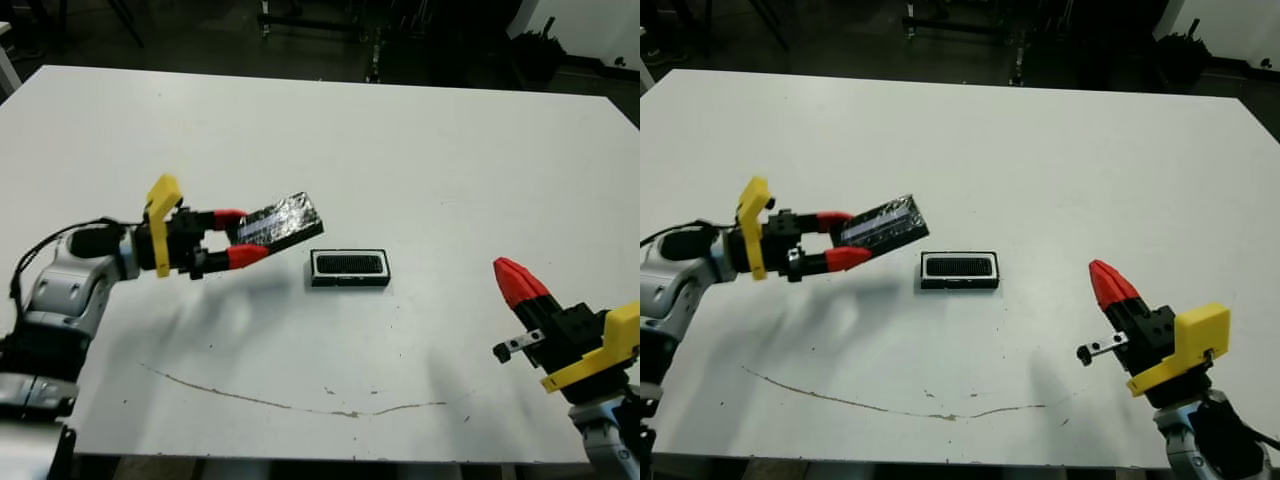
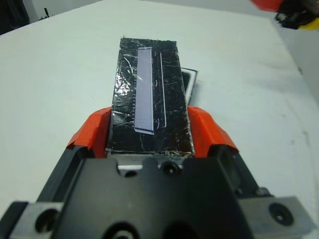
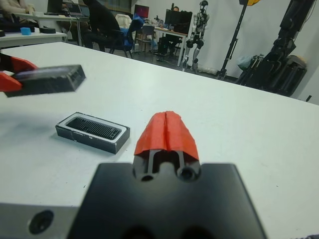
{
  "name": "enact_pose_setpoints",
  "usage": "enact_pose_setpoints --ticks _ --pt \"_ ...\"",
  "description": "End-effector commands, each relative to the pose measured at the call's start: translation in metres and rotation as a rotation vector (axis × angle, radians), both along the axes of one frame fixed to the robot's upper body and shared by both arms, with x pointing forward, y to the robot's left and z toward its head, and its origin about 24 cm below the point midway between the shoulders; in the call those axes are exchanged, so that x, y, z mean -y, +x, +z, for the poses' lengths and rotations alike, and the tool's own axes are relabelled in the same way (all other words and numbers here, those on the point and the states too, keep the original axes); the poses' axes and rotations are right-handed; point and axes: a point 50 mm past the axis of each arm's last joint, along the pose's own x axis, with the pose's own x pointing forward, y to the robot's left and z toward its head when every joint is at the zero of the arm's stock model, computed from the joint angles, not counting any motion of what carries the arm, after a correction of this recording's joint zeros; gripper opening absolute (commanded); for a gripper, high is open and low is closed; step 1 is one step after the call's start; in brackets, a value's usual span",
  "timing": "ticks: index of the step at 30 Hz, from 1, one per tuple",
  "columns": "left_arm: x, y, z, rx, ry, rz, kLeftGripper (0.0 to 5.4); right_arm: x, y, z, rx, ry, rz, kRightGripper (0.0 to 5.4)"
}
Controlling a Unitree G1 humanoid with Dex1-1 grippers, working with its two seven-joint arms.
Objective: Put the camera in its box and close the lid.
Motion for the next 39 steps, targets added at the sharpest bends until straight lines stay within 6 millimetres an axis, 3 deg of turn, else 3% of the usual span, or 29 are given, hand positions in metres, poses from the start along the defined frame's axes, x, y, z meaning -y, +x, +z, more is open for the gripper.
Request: enact_pose_setpoints --ticks 1,9,22,30,39 --pt "0.005 0.007 -0.008 -0.017 0.031 -0.021 3.18 0.002 -0.001 -0.001 -0.011 0.008 -0.005 0.00" --pt "0.018 0.021 -0.026 -0.054 0.141 -0.059 3.18 0.000 -0.002 0.000 -0.008 0.014 0.005 0.00" --pt "0.020 0.022 -0.032 -0.210 0.231 -0.263 3.17 0.001 0.000 0.000 -0.002 0.009 0.016 0.00" --pt "0.029 0.019 -0.031 -0.178 0.219 -0.370 3.17 0.003 0.000 -0.001 -0.017 0.010 0.000 0.00" --pt "0.044 0.020 -0.037 -0.150 0.231 -0.340 3.17 0.005 -0.001 -0.002 -0.012 0.004 0.003 0.00"
